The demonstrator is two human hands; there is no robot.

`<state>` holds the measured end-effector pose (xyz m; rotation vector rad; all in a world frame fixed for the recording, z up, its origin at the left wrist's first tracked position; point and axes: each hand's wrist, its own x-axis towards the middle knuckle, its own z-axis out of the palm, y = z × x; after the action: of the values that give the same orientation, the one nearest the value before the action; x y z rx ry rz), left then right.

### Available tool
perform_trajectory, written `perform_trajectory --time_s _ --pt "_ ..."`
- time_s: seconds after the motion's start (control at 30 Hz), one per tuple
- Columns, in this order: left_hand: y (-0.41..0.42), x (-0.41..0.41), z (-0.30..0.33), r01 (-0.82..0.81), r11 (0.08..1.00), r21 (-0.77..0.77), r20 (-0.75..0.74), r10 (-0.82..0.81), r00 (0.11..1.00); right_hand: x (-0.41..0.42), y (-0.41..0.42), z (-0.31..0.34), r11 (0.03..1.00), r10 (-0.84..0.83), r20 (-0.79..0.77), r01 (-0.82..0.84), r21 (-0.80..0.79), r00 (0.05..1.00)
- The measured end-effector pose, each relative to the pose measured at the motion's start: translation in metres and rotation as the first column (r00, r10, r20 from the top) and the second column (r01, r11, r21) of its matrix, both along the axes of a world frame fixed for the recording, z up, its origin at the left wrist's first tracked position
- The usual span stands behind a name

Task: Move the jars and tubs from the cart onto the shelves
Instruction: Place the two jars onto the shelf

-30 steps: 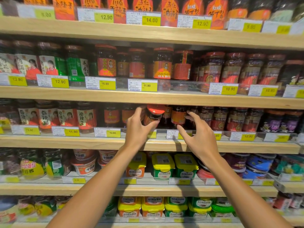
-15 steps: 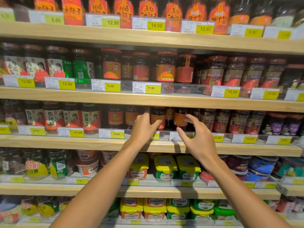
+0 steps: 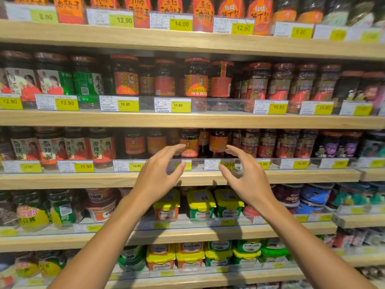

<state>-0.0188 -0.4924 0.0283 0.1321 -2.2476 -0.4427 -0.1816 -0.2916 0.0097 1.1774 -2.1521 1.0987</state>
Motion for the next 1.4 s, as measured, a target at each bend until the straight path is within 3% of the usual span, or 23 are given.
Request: perform_trajectory --time_s 0.23,0.37,0.73,1.07,1.4 --pt "0.038 -0.017 -0.021 0.247 0.959 -0.137 0.246 -0.209 0.947 0.000 0.048 -0.008 0.995 -0.046 -0.027 0.048 0.090 0.999" --pt "0.065 -0.053 -0.028 0.340 0.917 -0.207 0.378 -0.246 0.893 -0.008 0.086 -0.021 0.973 -0.117 -0.004 0.116 0.201 0.993" --pt "0.151 -0.131 -0.062 0.557 0.790 -0.255 0.471 -0.401 0.785 -0.021 0.216 -0.054 0.824 -0.359 0.035 0.299 0.481 0.933" --pt "0.263 -0.172 -0.073 0.655 0.721 -0.225 0.558 -0.456 0.694 -0.014 0.346 -0.082 0.755 -0.534 0.134 0.400 0.519 0.835" --pt "0.456 -0.219 -0.092 0.790 0.605 -0.099 0.654 -0.559 0.510 0.006 0.538 -0.103 0.644 -0.711 0.170 0.535 0.547 0.682"
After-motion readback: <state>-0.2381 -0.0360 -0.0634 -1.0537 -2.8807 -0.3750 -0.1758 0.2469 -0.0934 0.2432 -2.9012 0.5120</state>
